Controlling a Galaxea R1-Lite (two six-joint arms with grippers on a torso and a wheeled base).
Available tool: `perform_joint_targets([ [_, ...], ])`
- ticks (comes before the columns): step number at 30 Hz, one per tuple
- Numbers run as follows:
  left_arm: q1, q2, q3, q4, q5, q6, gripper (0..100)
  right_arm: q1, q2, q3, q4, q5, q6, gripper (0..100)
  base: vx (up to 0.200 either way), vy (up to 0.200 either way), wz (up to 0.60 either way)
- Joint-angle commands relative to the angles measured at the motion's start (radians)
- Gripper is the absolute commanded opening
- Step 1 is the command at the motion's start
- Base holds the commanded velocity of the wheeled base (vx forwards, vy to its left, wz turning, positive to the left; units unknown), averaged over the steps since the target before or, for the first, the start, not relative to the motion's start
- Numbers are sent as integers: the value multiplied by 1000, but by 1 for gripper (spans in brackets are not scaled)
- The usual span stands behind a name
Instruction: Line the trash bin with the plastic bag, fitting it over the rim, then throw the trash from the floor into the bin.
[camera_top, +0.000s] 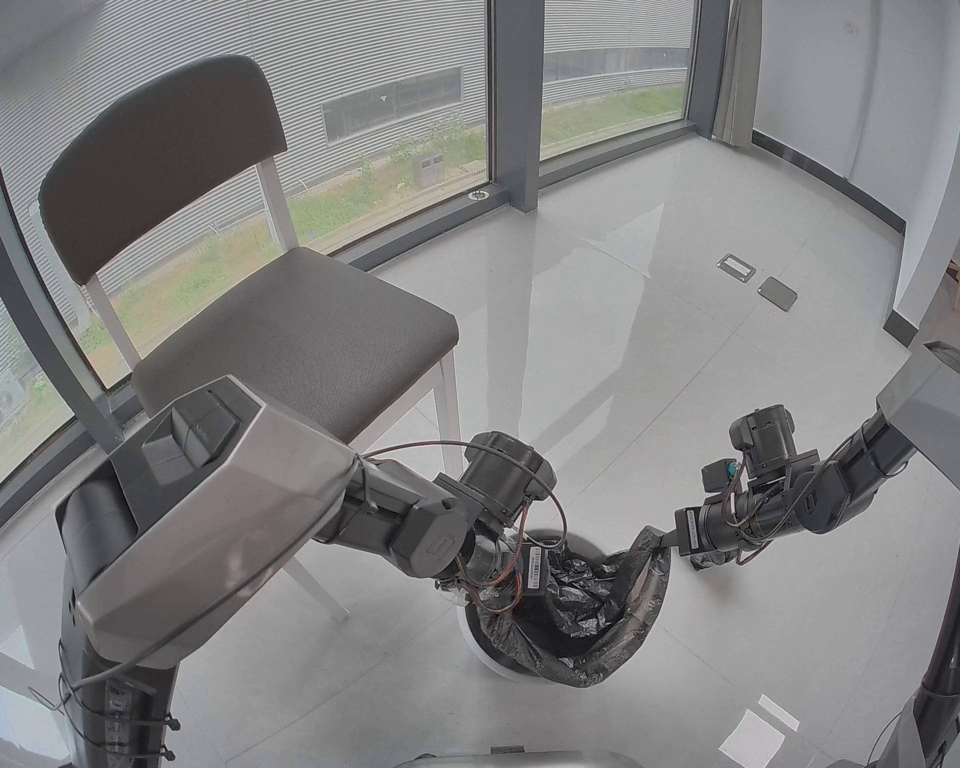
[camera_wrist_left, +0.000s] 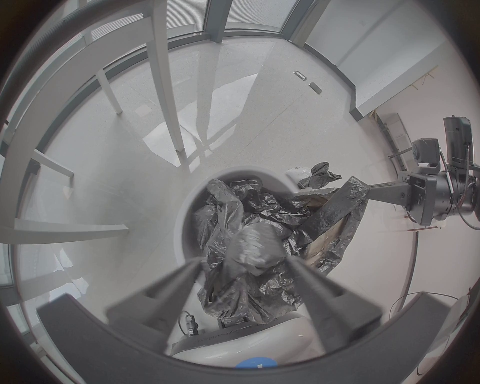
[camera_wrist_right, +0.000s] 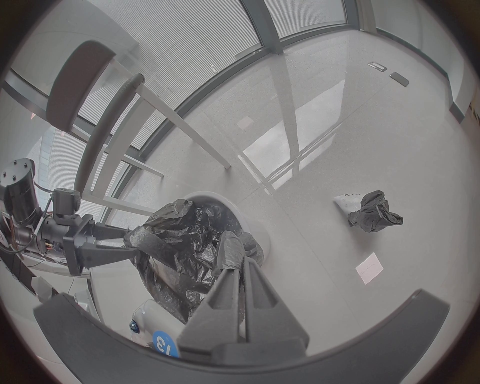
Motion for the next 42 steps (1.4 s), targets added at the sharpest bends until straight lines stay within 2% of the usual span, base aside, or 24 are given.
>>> perform_joint_targets([
  [1, -11, -48, 23, 20, 8, -5, 100, -1, 8, 8, 3, 0, -2, 0, 0, 0, 0],
  [7, -11, -64, 30, 23, 16, -25, 100, -1, 6, 11, 4, 0, -2, 0, 0, 0, 0],
  [16, -16, -94, 39, 23, 37, -53, 100, -12, -40, 117, 1, -6, -9, 0, 0, 0, 0],
  [22, -18, -120, 46, 23, 39, -61, 100, -49, -15, 111, -6, -26, -27, 0, 0, 0, 0],
  [23, -18, -126, 46, 23, 39, -64, 100, -55, -14, 109, -6, -26, -42, 100, 0, 0, 0],
  [26, -18, -148, 49, 25, 40, -67, 100, -86, -12, 119, -6, -28, -101, 100, 0, 0, 0],
  [31, -14, -185, 63, 23, 48, -68, 100, -129, -17, 142, -23, -74, -116, 100, 0, 0, 0],
  [33, -11, -192, 65, 22, 48, -67, 100, -142, -18, 143, -42, -85, -122, 100, 0, 0, 0],
  [34, -7, -203, 66, 22, 49, -67, 100, -149, -24, 143, -108, -82, -137, 100, 0, 0, 0],
  [36, -2, -218, 65, 20, 52, -67, 100, -138, -40, 145, -198, -78, -173, 100, 0, 0, 0],
  [38, 1, -237, 65, 20, 62, -67, 100, -96, -43, 146, -272, -77, -259, 100, 0, 0, 0],
  [40, 2, -254, 66, 19, 72, -67, 100, -52, -35, 145, -299, -72, -337, 100, 0, 0, 0],
  [42, 2, -271, 66, 19, 83, -68, 100, -6, -32, 145, -301, -65, -372, 100, 0, 0, 0],
])
